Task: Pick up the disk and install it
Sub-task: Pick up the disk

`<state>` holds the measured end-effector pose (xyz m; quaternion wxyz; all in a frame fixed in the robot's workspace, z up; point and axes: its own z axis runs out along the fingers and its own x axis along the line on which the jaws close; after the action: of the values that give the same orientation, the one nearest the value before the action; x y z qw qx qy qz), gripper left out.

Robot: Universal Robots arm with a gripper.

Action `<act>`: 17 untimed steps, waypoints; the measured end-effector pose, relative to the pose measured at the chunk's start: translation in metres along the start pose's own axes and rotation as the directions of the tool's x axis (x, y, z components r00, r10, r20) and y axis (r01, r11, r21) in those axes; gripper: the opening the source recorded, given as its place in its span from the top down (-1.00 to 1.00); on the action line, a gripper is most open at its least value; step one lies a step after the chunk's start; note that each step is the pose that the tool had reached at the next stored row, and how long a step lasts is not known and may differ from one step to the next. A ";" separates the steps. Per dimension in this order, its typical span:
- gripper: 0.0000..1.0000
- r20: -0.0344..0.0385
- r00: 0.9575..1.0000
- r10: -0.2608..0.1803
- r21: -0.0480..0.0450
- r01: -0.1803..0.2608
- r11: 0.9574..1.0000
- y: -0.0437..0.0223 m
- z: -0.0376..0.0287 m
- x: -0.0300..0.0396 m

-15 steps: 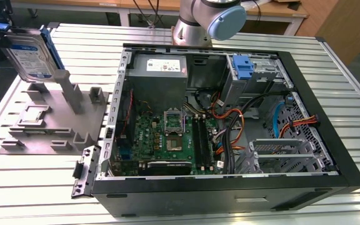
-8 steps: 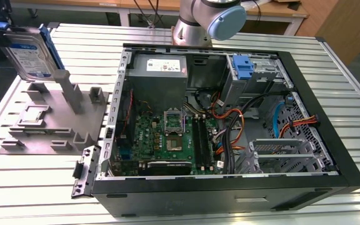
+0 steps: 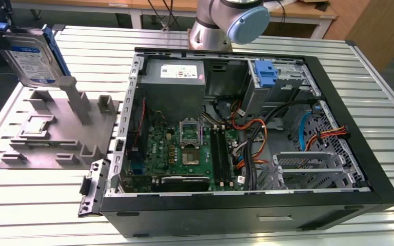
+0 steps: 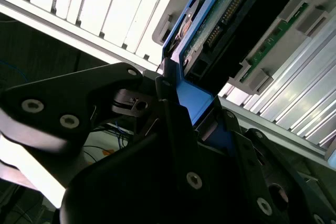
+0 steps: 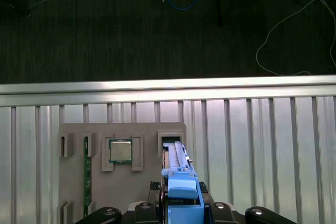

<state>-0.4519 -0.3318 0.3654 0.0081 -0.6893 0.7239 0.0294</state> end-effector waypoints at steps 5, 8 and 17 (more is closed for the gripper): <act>0.26 0.000 1.000 0.000 0.000 0.000 1.000 0.0001 -0.0027 -0.0002; 0.26 0.000 1.000 0.000 0.000 0.000 1.000 0.0002 -0.0046 -0.0002; 0.26 0.000 1.000 0.000 0.000 0.000 1.000 0.0003 -0.0106 -0.0006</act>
<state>-0.4519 -0.3318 0.3761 0.0081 -0.6893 0.7239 0.0294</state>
